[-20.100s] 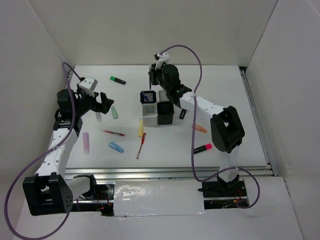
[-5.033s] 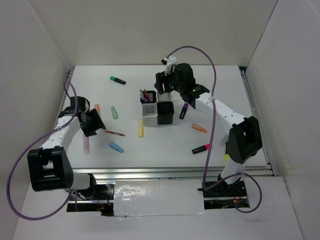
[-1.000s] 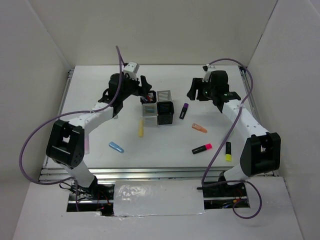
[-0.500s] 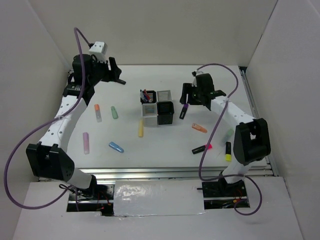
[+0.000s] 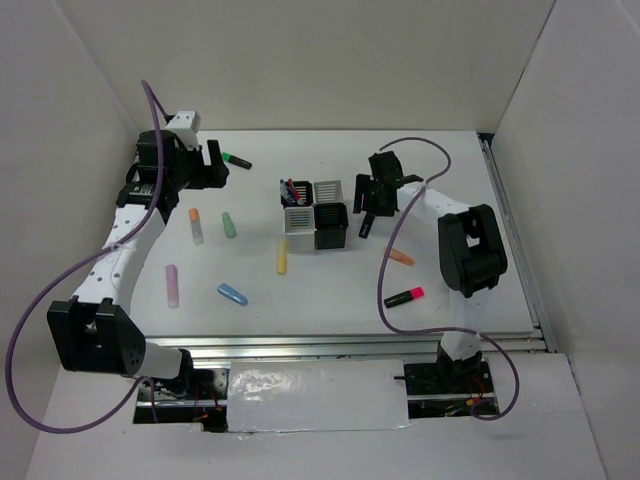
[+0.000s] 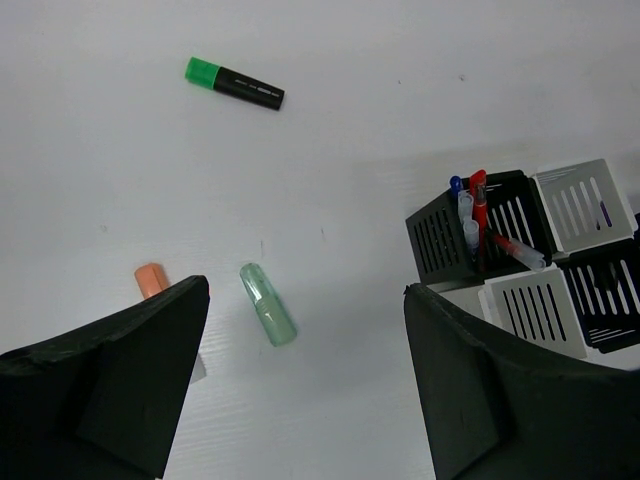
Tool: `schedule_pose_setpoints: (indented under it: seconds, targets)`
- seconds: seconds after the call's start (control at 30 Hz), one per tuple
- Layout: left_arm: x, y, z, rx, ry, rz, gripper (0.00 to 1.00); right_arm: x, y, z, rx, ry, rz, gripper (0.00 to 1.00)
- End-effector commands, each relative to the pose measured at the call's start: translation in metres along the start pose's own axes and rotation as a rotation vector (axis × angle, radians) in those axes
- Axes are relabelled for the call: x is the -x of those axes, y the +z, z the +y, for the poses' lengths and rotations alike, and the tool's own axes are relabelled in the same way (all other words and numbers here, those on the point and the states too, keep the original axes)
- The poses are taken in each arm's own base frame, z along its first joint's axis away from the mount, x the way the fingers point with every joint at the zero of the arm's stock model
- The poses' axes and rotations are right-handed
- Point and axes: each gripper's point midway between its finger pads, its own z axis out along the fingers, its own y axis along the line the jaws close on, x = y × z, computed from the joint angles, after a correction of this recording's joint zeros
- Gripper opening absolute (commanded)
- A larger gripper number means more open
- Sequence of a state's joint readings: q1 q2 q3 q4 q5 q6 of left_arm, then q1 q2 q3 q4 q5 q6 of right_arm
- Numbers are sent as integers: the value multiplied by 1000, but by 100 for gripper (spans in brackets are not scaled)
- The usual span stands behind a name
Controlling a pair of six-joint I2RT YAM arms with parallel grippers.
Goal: Sort the stationery into containers
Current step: Pick up the pen from the center of the board.
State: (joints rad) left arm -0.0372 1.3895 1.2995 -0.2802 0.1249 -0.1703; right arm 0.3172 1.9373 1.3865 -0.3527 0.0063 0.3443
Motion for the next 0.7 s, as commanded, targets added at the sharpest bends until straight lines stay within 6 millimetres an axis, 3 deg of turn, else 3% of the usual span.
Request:
schedule_pose_setpoints:
  seconds: [0.0, 0.37, 0.4, 0.67]
  targets:
    - [11, -3, 3, 12, -26, -33, 91, 14, 7, -4, -59, 16, -33, 68]
    - [-11, 22, 7, -16, -95, 61, 91, 4, 24, -31, -125, 32, 27, 61]
    - [-12, 21, 19, 2, -110, 65, 91, 4, 25, -30, -116, 35, 31, 60]
    - [-15, 19, 25, 3, -127, 78, 91, -6, 41, -32, -124, 33, 65, 51]
